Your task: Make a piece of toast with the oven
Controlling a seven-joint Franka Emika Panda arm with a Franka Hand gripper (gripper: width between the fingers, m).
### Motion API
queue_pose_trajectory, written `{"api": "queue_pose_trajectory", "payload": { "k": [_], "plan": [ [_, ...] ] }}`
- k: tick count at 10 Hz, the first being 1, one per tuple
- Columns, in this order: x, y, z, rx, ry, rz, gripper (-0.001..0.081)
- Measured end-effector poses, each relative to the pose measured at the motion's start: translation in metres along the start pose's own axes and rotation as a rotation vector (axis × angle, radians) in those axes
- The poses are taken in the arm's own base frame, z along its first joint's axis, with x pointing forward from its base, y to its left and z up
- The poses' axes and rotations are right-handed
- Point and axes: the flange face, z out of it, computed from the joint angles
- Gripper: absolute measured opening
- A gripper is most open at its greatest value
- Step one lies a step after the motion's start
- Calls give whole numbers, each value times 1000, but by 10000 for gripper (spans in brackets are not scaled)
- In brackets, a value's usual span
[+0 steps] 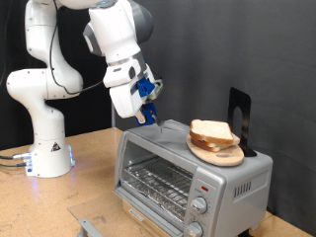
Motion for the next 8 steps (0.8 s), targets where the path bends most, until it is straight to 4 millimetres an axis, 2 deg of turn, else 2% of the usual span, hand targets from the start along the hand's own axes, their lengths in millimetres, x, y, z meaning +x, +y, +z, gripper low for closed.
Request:
{"api": "queue_pose_trajectory", "payload": {
  "k": [8],
  "plan": [
    [-4,-18,5,-28,4,-15,395]
  ]
}}
